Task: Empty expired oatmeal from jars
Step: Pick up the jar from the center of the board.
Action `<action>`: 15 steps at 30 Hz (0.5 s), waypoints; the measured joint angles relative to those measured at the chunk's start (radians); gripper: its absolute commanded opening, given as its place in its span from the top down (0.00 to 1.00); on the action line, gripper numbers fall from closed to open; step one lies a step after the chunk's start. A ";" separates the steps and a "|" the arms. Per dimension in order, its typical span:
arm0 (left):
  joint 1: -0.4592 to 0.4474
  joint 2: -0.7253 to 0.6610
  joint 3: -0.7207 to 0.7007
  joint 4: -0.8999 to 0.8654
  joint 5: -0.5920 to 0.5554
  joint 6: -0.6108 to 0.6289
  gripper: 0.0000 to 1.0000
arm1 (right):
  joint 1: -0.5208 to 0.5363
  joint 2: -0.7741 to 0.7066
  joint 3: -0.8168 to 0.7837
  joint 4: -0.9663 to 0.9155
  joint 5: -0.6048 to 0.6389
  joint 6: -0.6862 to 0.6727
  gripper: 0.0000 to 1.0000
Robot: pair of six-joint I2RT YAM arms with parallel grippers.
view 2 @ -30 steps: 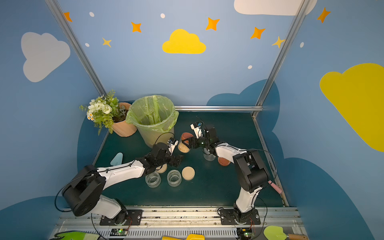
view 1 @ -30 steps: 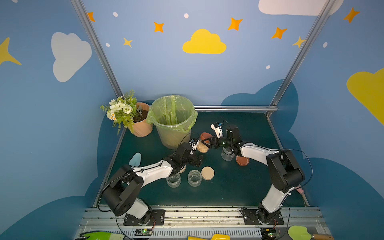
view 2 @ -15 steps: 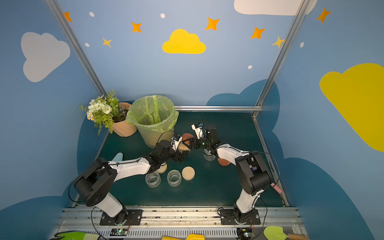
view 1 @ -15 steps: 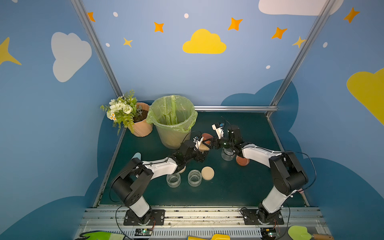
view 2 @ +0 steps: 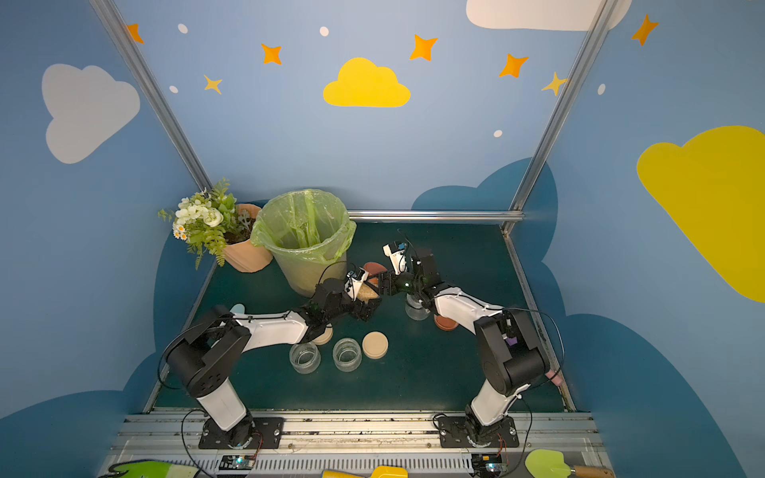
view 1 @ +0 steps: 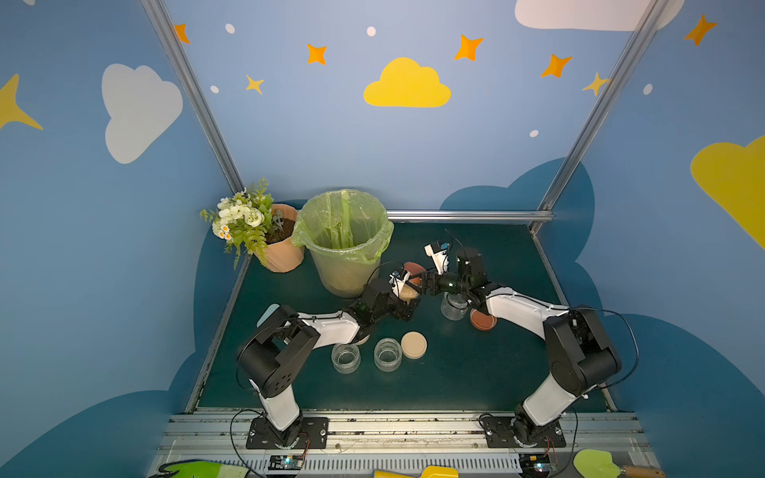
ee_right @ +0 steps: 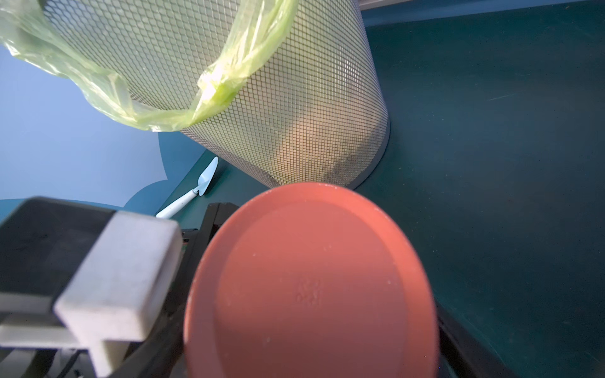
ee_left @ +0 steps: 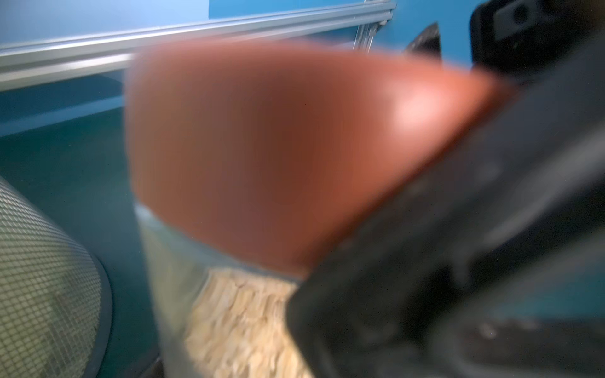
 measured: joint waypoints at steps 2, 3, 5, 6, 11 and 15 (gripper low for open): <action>0.000 0.000 0.000 0.019 0.000 0.000 0.00 | 0.000 -0.005 -0.002 0.000 0.000 0.000 0.62; 0.000 0.000 0.000 0.027 0.001 0.000 0.00 | 0.000 -0.010 -0.006 0.000 0.001 0.000 0.63; -0.001 0.000 0.000 0.035 0.002 0.001 0.00 | 0.000 -0.017 -0.012 0.000 0.000 0.003 0.63; -0.001 0.000 0.000 0.038 0.002 0.002 0.00 | 0.000 -0.018 -0.015 0.000 0.000 0.004 0.62; -0.001 0.000 0.000 0.048 0.007 0.011 0.00 | 0.000 -0.024 -0.019 0.000 0.000 0.011 0.62; -0.001 0.000 0.000 0.059 0.016 0.020 0.00 | 0.000 -0.027 -0.019 0.000 0.000 0.016 0.63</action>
